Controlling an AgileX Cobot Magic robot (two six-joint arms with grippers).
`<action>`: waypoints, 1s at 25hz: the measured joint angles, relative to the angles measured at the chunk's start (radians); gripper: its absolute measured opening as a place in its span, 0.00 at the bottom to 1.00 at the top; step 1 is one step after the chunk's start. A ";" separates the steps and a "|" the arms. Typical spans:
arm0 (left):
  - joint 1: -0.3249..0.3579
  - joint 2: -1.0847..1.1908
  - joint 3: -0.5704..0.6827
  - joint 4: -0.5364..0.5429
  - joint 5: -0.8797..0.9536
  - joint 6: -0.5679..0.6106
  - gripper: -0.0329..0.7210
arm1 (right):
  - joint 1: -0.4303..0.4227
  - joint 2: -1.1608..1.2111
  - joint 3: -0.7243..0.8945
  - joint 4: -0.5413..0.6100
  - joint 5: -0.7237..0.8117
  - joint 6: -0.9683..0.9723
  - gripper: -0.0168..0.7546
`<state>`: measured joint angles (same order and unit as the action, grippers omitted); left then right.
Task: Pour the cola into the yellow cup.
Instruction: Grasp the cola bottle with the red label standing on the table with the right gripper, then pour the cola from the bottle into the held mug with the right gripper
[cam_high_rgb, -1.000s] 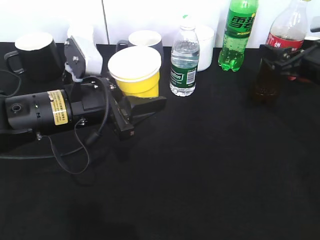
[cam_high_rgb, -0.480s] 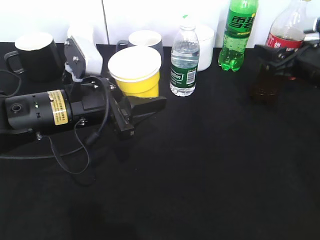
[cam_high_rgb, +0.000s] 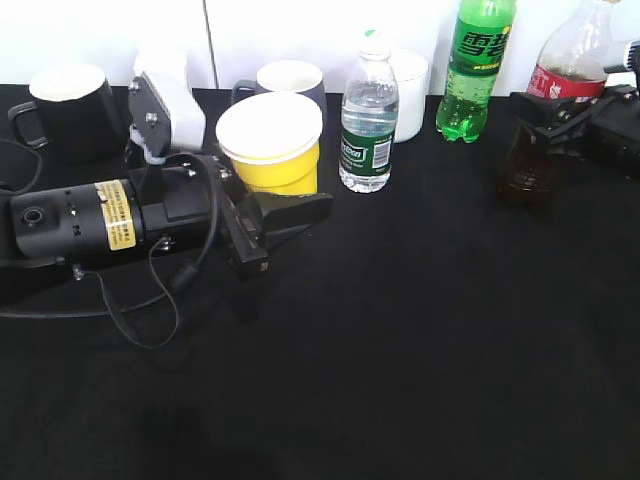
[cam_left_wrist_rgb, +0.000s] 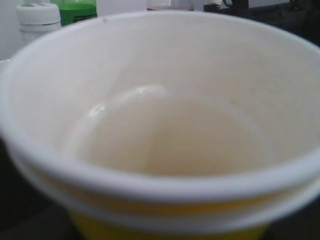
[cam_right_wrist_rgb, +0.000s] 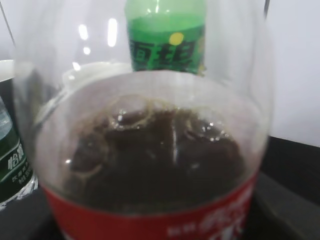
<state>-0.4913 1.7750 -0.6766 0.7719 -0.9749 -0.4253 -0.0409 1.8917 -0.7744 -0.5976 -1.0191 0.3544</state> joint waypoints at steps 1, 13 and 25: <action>0.000 0.000 0.000 0.000 0.000 0.000 0.63 | 0.000 0.001 0.000 -0.001 -0.001 0.000 0.66; -0.146 0.002 -0.072 0.006 0.087 0.000 0.63 | 0.002 -0.263 0.001 -0.471 -0.063 -0.090 0.66; -0.334 0.115 -0.292 -0.063 0.250 -0.003 0.63 | 0.008 -0.289 0.001 -0.522 -0.093 -0.624 0.66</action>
<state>-0.8250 1.8898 -0.9689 0.7094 -0.7246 -0.4286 -0.0325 1.6024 -0.7734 -1.1198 -1.1124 -0.2693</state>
